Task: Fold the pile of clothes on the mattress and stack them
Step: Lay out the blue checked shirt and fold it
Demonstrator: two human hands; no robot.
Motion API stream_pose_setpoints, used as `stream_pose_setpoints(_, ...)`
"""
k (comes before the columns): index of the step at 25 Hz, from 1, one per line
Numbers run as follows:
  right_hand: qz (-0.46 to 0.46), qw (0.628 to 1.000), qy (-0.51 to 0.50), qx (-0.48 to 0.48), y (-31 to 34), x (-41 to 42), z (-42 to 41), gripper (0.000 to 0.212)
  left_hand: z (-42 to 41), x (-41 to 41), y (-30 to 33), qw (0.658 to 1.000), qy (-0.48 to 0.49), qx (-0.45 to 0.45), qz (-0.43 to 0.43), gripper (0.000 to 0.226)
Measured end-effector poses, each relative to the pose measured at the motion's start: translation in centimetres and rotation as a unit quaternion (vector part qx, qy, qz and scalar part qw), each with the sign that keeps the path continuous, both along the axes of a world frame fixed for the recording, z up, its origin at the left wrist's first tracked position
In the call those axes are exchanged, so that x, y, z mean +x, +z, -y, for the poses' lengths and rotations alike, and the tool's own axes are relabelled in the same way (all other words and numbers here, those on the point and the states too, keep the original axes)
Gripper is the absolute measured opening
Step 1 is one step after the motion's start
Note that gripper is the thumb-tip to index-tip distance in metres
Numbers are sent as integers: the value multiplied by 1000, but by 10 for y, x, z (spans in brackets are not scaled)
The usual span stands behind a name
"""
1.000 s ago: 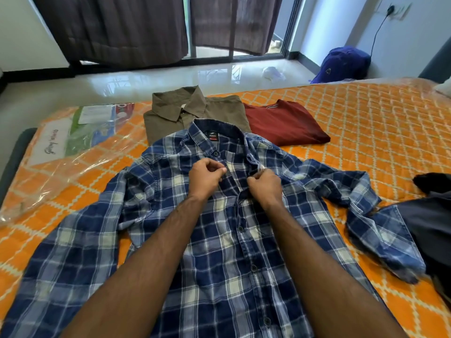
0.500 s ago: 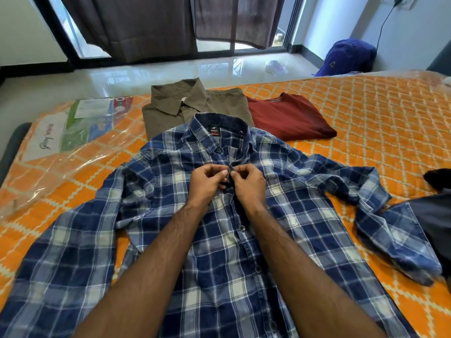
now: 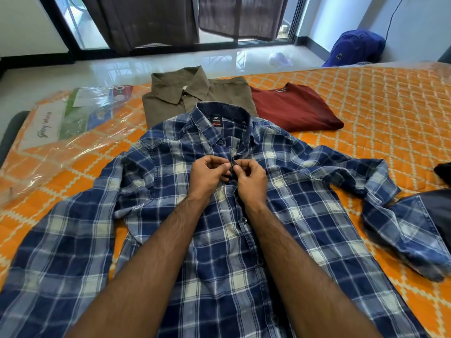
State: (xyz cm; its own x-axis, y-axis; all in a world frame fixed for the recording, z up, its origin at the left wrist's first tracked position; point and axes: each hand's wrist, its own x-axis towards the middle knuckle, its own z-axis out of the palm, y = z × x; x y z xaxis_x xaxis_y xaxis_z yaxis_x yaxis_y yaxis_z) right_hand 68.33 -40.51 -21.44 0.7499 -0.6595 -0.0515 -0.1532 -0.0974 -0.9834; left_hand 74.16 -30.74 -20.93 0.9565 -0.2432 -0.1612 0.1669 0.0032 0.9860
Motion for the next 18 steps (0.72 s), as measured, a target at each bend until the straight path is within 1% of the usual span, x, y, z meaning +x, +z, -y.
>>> stream_pose_setpoints(2,3,1000,1,9,-2,0,1,6,1,0,-2,1000,4,0,1,10)
stream_pose_setpoints(5,11,998,-3,66,-2,-1,5,13,0,-1,-3,1000,6,-1,4,8)
stream_pose_setpoints(8,14,995,20,101,-1,-4,13,6,-2,-3,-2,1000,-1,-13,13,4)
stream_pose_setpoints(9,12,993,24,113,1,-5,15,8,-2,-4,-2,1000,-6,-16,18,4)
stream_pose_setpoints(11,8,991,24,133,5,-6,15,14,-3,-7,-1,999,-18,-7,37,10)
stream_pose_setpoints(13,4,991,23,131,5,-6,15,16,-3,-8,-3,998,-20,3,54,14)
stream_pose_setpoints(16,-14,995,28,98,4,-4,15,17,-2,-8,-7,997,-4,12,70,6)
stream_pose_setpoints(18,-37,996,28,72,5,-1,14,11,0,-10,-6,996,9,32,84,3)
